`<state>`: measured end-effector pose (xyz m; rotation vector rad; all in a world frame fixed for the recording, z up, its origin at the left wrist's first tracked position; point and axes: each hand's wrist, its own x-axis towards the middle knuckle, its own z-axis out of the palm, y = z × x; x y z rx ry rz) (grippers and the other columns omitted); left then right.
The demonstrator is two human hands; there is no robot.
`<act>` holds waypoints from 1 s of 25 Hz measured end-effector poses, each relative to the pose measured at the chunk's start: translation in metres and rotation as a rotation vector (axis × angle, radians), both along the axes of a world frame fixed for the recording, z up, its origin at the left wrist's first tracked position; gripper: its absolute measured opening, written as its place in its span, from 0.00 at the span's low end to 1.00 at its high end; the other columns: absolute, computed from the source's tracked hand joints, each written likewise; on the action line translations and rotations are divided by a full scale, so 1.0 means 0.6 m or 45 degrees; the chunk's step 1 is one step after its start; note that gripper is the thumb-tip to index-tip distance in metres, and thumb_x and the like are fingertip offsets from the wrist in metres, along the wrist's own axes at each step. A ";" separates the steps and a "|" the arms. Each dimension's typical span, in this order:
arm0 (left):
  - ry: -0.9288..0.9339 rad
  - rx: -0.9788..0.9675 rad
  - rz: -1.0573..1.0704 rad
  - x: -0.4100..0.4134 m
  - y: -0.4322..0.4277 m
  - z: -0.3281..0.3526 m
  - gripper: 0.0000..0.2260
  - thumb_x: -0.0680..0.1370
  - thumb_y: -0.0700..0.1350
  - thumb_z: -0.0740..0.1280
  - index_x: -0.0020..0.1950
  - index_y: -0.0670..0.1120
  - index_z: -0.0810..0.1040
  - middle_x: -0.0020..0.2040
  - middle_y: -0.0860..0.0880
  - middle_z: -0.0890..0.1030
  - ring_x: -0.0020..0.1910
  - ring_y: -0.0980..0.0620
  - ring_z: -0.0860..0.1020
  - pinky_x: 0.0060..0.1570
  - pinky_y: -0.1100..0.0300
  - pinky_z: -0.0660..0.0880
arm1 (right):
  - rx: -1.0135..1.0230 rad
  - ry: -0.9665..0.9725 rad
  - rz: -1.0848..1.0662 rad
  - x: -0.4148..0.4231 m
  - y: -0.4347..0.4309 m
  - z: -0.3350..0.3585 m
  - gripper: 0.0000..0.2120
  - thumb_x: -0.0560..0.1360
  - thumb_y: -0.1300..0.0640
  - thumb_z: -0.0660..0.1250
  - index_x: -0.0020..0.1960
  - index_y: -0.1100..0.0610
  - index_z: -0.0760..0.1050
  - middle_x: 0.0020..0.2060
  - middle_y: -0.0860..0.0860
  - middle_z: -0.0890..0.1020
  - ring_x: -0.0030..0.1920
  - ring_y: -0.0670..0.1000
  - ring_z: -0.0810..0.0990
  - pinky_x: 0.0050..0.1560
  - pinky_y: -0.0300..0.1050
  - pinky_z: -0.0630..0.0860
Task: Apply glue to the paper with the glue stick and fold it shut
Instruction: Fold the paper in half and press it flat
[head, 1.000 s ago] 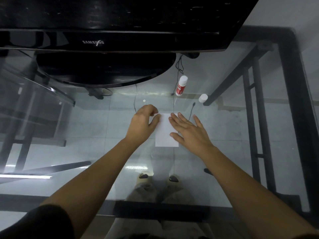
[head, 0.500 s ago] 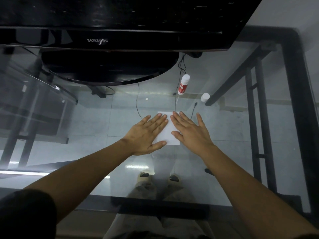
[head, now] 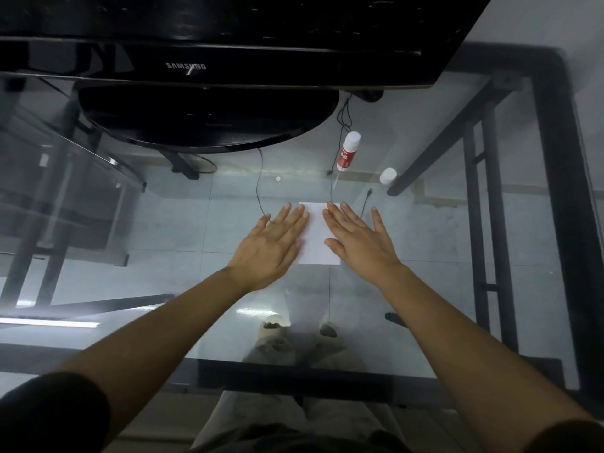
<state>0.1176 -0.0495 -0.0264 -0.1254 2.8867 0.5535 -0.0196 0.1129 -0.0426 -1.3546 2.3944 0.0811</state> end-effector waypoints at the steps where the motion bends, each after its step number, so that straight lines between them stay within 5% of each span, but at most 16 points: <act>1: -0.043 -0.008 0.136 -0.010 0.011 -0.006 0.24 0.81 0.52 0.45 0.75 0.46 0.44 0.77 0.47 0.48 0.74 0.51 0.43 0.74 0.47 0.47 | 0.003 0.003 -0.002 0.000 0.000 -0.002 0.26 0.80 0.44 0.43 0.74 0.50 0.39 0.76 0.44 0.44 0.75 0.45 0.42 0.71 0.57 0.38; 4: -0.138 -0.162 0.200 -0.018 0.035 -0.031 0.25 0.80 0.55 0.40 0.74 0.49 0.36 0.77 0.50 0.42 0.71 0.52 0.33 0.69 0.49 0.36 | 0.032 0.028 0.008 0.002 0.000 -0.008 0.27 0.80 0.44 0.42 0.74 0.50 0.37 0.76 0.45 0.42 0.75 0.47 0.40 0.71 0.57 0.38; 8: -0.149 -0.252 0.217 -0.016 0.035 -0.049 0.25 0.77 0.57 0.33 0.72 0.51 0.33 0.77 0.51 0.41 0.69 0.54 0.29 0.68 0.47 0.35 | 0.029 0.099 0.023 0.006 -0.002 -0.008 0.28 0.80 0.44 0.41 0.74 0.53 0.36 0.76 0.48 0.41 0.75 0.49 0.41 0.71 0.57 0.38; 13: -0.113 -0.236 0.222 -0.013 0.036 -0.053 0.25 0.77 0.57 0.32 0.73 0.50 0.34 0.76 0.52 0.40 0.71 0.53 0.32 0.69 0.48 0.36 | -0.098 0.048 -0.226 0.061 0.030 0.003 0.28 0.76 0.45 0.40 0.70 0.51 0.30 0.72 0.48 0.36 0.73 0.49 0.36 0.66 0.53 0.27; 21: -0.099 -0.271 0.239 -0.013 0.036 -0.063 0.26 0.77 0.58 0.31 0.73 0.51 0.33 0.74 0.54 0.35 0.71 0.54 0.31 0.69 0.48 0.34 | 0.017 0.151 -0.019 0.116 0.023 0.000 0.30 0.75 0.46 0.41 0.71 0.54 0.30 0.72 0.50 0.35 0.71 0.50 0.29 0.62 0.55 0.19; 25: -0.085 -0.258 0.220 -0.011 0.034 -0.061 0.26 0.78 0.57 0.33 0.74 0.50 0.35 0.74 0.53 0.36 0.72 0.53 0.32 0.69 0.48 0.36 | 0.058 0.192 -0.001 0.099 0.052 0.012 0.29 0.74 0.47 0.38 0.72 0.53 0.32 0.74 0.50 0.39 0.72 0.50 0.34 0.62 0.55 0.19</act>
